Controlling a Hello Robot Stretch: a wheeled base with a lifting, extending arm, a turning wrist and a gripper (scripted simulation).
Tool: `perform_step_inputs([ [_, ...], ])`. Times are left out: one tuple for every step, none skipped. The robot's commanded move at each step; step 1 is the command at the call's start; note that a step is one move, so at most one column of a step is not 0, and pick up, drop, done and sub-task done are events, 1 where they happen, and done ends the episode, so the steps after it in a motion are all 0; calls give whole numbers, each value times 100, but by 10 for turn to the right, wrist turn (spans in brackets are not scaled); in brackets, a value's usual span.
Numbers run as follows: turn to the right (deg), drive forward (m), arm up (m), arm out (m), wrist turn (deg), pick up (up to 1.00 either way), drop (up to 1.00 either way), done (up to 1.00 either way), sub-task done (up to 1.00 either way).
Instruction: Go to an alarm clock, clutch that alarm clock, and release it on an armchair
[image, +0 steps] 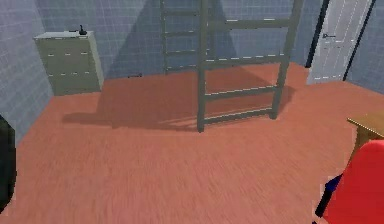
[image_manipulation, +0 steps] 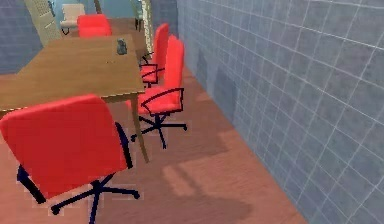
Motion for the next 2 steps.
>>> perform_step_inputs([
  [0, 90, 0, 0, 0, 0, 0, 0, 0],
  [390, 0, 0, 0, 0, 0, 0, 0, 0],
])
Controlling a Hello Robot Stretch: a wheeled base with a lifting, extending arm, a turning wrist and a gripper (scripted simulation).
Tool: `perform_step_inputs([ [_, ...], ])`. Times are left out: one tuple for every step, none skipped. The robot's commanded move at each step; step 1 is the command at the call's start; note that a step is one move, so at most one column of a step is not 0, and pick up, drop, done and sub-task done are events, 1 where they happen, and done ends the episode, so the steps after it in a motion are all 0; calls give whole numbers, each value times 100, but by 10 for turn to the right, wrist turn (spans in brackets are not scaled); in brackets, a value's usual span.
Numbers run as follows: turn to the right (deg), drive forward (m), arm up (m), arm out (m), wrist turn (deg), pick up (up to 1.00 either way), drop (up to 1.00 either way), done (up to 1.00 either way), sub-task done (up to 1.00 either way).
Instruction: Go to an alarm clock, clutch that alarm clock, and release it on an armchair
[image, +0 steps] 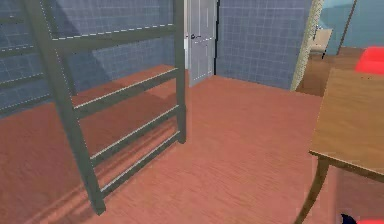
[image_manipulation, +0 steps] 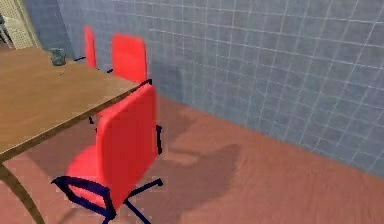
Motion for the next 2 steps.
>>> perform_step_inputs([
  [0, 85, 0, 0, 0, 0, 0, 0, 0],
  [330, 0, 0, 0, 0, 0, 0, 0, 0],
])
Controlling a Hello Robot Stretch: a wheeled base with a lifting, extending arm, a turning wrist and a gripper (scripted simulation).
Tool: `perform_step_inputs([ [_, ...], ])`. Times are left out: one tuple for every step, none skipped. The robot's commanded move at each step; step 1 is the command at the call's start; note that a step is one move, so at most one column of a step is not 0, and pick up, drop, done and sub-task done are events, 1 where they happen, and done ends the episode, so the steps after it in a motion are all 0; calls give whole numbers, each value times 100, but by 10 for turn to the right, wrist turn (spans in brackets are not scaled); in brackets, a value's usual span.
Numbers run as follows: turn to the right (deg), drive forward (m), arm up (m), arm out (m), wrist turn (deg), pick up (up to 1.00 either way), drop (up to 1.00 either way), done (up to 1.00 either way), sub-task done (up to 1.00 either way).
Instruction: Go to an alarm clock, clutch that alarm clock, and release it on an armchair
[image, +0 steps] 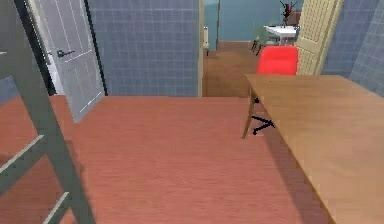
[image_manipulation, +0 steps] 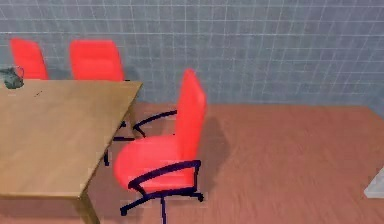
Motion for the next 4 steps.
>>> perform_step_inputs([
  [0, 100, 0, 0, 0, 0, 0, 0, 0],
  [300, 0, 0, 0, 0, 0, 0, 0, 0],
  [0, 5, 0, 0, 0, 0, 0, 0, 0],
  [-450, 0, 0, 0, 0, 0, 0, 0, 0],
])
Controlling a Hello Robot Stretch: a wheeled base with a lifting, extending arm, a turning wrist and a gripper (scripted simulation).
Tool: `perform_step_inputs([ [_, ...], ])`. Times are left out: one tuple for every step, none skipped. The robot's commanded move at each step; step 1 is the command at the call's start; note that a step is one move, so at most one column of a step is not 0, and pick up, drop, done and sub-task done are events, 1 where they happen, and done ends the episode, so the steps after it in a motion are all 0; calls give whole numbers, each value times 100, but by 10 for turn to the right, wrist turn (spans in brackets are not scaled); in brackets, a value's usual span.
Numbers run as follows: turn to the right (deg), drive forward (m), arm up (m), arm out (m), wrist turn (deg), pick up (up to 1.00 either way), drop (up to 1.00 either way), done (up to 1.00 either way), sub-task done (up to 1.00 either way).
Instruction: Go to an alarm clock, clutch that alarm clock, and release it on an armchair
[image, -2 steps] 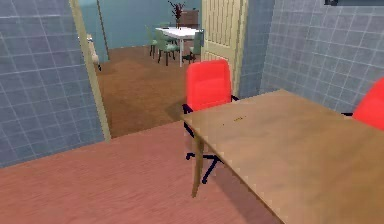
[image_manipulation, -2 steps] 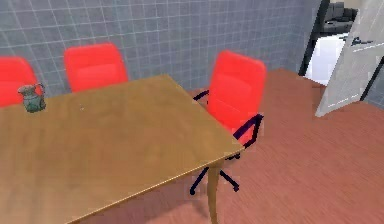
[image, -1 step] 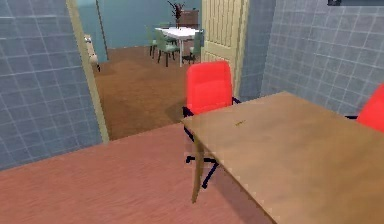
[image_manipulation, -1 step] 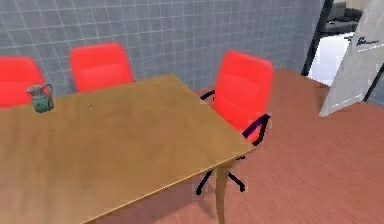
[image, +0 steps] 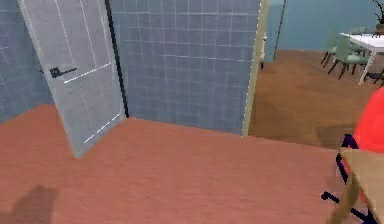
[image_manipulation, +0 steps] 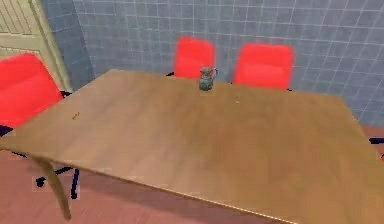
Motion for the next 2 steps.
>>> perform_step_inputs([
  [-450, 0, 0, 0, 0, 0, 0, 0, 0],
  [0, 25, 0, 0, 0, 0, 0, 0, 0],
])
